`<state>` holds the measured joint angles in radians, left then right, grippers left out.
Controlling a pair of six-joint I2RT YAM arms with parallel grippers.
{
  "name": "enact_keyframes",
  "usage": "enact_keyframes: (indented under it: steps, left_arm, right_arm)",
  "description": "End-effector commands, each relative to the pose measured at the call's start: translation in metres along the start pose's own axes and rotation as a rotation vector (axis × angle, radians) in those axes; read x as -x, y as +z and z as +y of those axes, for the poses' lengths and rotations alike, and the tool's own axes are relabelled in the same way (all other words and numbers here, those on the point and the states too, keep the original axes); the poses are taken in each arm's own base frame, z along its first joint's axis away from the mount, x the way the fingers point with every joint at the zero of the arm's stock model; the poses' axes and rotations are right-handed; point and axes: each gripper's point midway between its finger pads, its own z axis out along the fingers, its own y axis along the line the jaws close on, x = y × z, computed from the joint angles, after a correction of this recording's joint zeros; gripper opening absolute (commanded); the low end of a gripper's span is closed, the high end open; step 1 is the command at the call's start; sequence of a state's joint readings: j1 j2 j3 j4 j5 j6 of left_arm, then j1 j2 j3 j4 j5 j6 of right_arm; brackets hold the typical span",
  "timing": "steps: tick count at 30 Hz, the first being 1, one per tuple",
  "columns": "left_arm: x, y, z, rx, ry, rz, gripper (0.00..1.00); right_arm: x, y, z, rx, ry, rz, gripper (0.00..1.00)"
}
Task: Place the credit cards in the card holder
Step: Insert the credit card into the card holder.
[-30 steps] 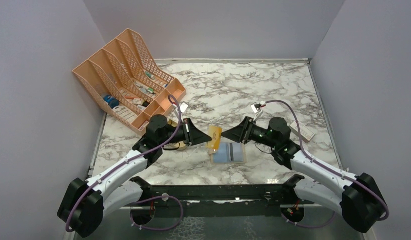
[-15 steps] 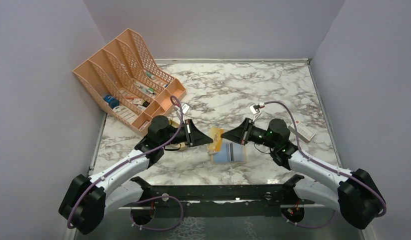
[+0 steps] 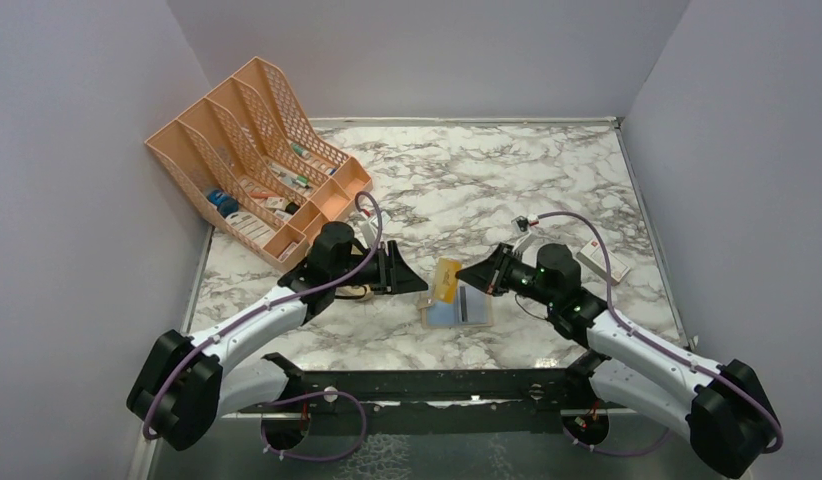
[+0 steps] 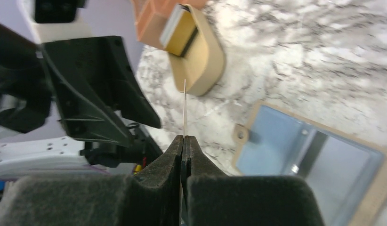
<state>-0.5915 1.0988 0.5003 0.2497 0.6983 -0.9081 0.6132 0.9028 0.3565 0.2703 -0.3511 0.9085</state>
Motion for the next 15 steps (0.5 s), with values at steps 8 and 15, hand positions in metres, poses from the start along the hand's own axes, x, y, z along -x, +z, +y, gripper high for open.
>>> enact_keyframes:
  steps: [8, 15]
  left_arm:
    - [0.007, -0.005, 0.048, 0.292, 0.137, 0.009, 0.32]
    - [-0.015, 0.008, 0.063, 0.346, 0.124, 0.084, 0.0]
  right_arm:
    - [-0.008, 0.004, -0.076, -0.362, -0.122, 0.082, 0.01]
    - [-0.018, 0.013, -0.087, -0.361, -0.101, 0.134, 0.01]
